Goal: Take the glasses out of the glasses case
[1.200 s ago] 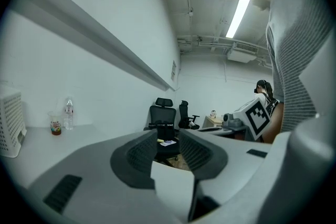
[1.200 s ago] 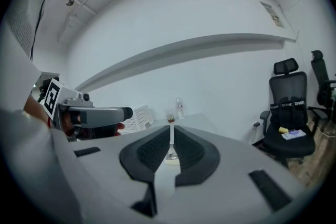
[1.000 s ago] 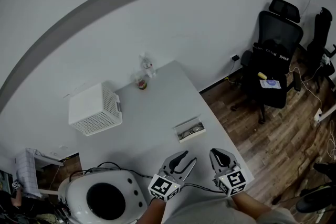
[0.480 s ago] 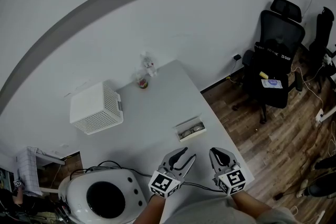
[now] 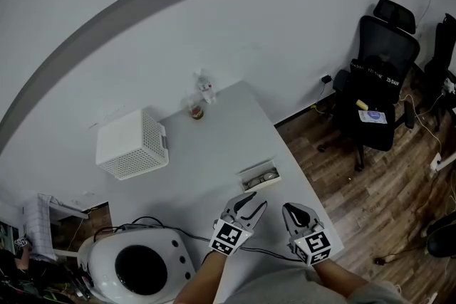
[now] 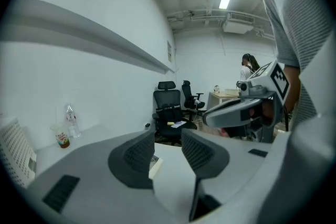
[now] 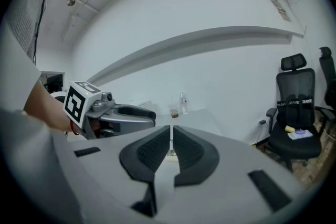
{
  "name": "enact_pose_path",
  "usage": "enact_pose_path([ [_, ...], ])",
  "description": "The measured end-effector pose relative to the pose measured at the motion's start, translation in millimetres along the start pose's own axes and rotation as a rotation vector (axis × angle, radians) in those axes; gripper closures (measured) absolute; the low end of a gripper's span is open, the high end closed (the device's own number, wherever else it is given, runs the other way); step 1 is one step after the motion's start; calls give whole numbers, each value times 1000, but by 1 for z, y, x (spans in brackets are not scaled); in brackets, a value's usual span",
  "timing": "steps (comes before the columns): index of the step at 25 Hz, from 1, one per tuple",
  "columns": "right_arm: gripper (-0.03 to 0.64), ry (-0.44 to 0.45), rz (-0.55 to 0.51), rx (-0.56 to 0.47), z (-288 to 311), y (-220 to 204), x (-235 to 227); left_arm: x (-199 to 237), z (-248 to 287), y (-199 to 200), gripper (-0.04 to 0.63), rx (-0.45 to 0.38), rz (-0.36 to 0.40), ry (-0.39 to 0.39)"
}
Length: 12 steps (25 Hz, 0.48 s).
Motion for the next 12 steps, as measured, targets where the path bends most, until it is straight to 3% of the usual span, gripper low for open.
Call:
enact_pose_path([
  [12,604,48,-14,25,10,-4,-5,25,43,-14,445,140,87,25],
])
Point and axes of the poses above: the fingertips, and each gripper's own axes: z forward along the fingers, x to its left, y out of its top, the point moved 6 cm from there along -z, backward along the fingers, and after that the axes turned 6 degrees about x, right-handed, at the moved point
